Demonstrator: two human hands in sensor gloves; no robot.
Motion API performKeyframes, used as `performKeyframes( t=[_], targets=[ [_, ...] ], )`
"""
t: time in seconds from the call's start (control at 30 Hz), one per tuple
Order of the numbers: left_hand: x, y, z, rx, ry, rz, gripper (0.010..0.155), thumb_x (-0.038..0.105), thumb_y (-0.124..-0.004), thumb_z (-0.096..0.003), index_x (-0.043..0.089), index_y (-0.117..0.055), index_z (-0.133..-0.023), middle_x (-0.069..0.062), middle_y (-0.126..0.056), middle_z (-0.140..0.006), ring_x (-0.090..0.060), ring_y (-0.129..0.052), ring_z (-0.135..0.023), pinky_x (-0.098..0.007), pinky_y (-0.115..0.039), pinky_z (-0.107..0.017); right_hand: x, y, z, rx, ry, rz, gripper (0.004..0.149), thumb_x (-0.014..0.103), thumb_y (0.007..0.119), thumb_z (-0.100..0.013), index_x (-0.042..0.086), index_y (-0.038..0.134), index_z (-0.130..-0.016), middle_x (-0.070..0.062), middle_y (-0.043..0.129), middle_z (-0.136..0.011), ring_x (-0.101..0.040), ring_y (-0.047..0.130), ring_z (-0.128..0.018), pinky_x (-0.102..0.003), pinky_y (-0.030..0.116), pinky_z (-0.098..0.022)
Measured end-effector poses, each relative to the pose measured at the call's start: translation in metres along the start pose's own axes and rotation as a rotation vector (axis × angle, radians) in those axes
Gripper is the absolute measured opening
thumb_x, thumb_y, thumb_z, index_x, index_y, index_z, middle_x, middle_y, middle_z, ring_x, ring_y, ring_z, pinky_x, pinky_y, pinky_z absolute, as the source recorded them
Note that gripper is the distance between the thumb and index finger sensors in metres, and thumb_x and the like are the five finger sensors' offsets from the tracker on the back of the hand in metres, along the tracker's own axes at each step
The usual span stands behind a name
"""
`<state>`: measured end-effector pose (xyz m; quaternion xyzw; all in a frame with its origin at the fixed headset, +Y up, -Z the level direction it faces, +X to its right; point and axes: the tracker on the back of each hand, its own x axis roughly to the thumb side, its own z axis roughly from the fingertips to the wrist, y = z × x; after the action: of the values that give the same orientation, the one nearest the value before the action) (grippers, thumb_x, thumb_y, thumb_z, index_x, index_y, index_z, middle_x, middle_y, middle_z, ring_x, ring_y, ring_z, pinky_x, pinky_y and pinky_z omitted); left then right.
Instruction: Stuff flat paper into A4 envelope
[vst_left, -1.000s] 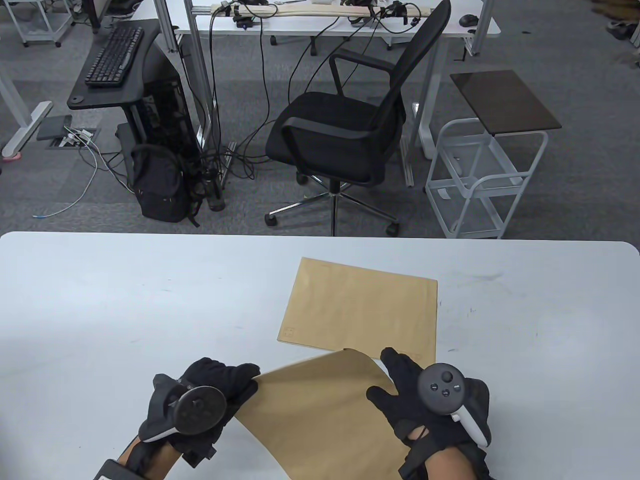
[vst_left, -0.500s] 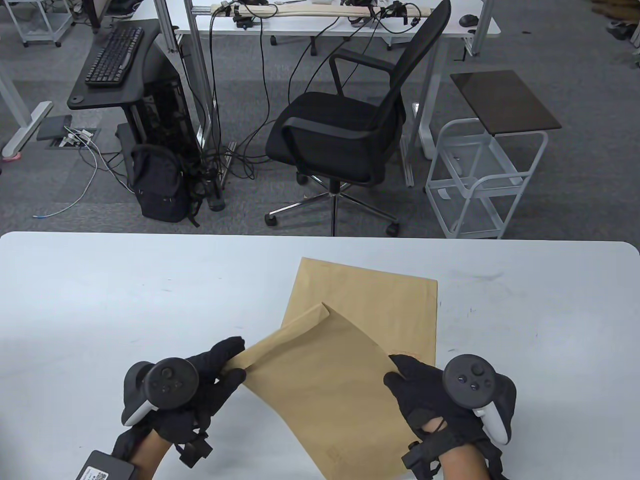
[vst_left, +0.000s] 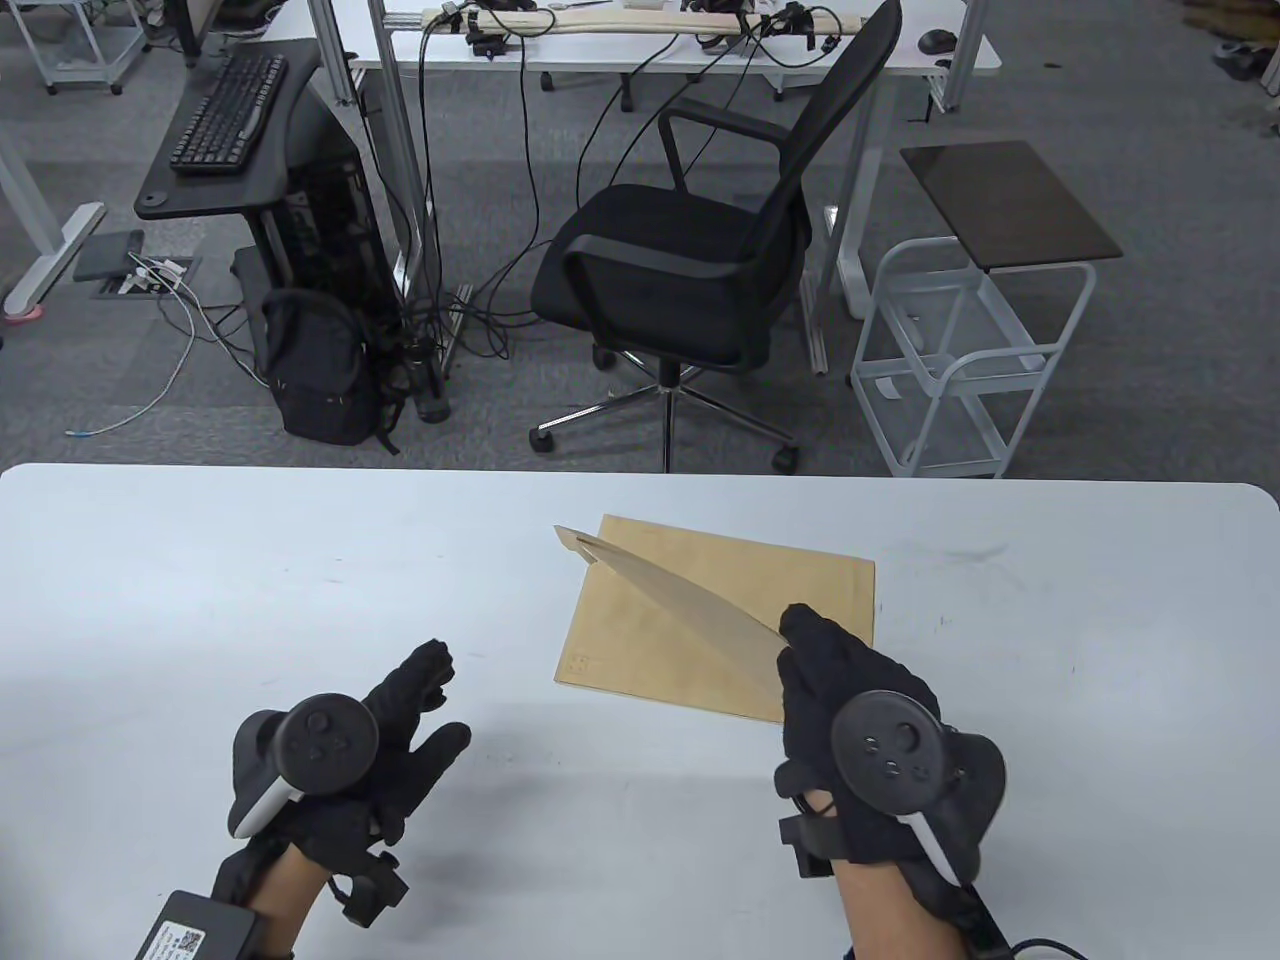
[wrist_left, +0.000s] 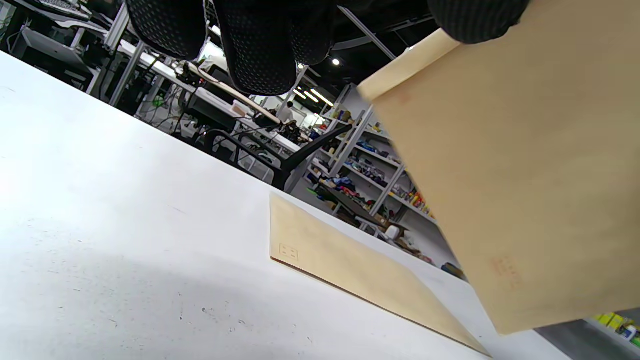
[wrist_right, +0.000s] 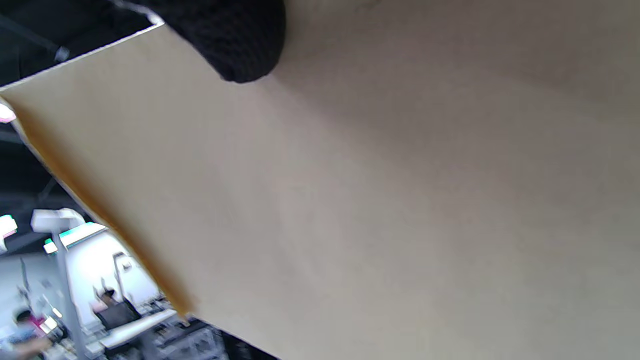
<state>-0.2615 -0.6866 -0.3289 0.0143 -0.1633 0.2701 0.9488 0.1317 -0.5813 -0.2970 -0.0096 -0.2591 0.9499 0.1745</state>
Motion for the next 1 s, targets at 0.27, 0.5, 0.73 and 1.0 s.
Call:
performKeyframes(
  t=[0.27,0.5,0.73,1.0],
  targets=[
    [-0.004,0.001,-0.001,-0.001,0.014,-0.002,0.083,0.057,-0.069,-0.0440,0.021,-0.038,-0.112,-0.001,-0.059,-0.114,-0.028,-0.085,-0.099,-0.057,-0.070,-0.077,0.014,0.085,0.002,0.037,-0.210,0.364,0.042,0.040,0.080,-0.054,0.035,0.074,-0.095,0.007,0.082,-0.090,-0.025,0.089,-0.083,-0.054,0.069,-0.065],
    [-0.010,0.003,-0.001,0.002,0.028,0.000,0.084,0.057,-0.069,-0.0442,0.021,-0.035,-0.112,-0.001,-0.057,-0.114,-0.029,-0.084,-0.099,-0.057,-0.069,-0.077,-0.010,0.151,0.022,0.334,-0.268,0.412,0.046,0.041,0.079,-0.053,0.038,0.069,-0.098,0.007,0.076,-0.096,-0.026,0.086,-0.086,-0.055,0.070,-0.064],
    [-0.010,0.003,-0.001,0.005,0.026,-0.008,0.083,0.056,-0.069,-0.0443,0.021,-0.036,-0.112,-0.001,-0.058,-0.114,-0.029,-0.084,-0.099,-0.058,-0.069,-0.077,-0.045,0.182,0.037,0.584,-0.213,0.385,0.052,0.042,0.080,-0.050,0.039,0.066,-0.100,0.007,0.070,-0.100,-0.027,0.080,-0.092,-0.059,0.066,-0.065],
    [-0.010,0.002,-0.002,-0.006,0.019,-0.028,0.083,0.056,-0.069,-0.0445,0.022,-0.037,-0.112,-0.001,-0.058,-0.114,-0.029,-0.084,-0.099,-0.058,-0.069,-0.077,-0.049,0.195,0.040,0.699,-0.143,0.346,0.056,0.041,0.080,-0.049,0.039,0.062,-0.102,0.006,0.065,-0.103,-0.028,0.075,-0.096,-0.061,0.064,-0.066]
  ],
)
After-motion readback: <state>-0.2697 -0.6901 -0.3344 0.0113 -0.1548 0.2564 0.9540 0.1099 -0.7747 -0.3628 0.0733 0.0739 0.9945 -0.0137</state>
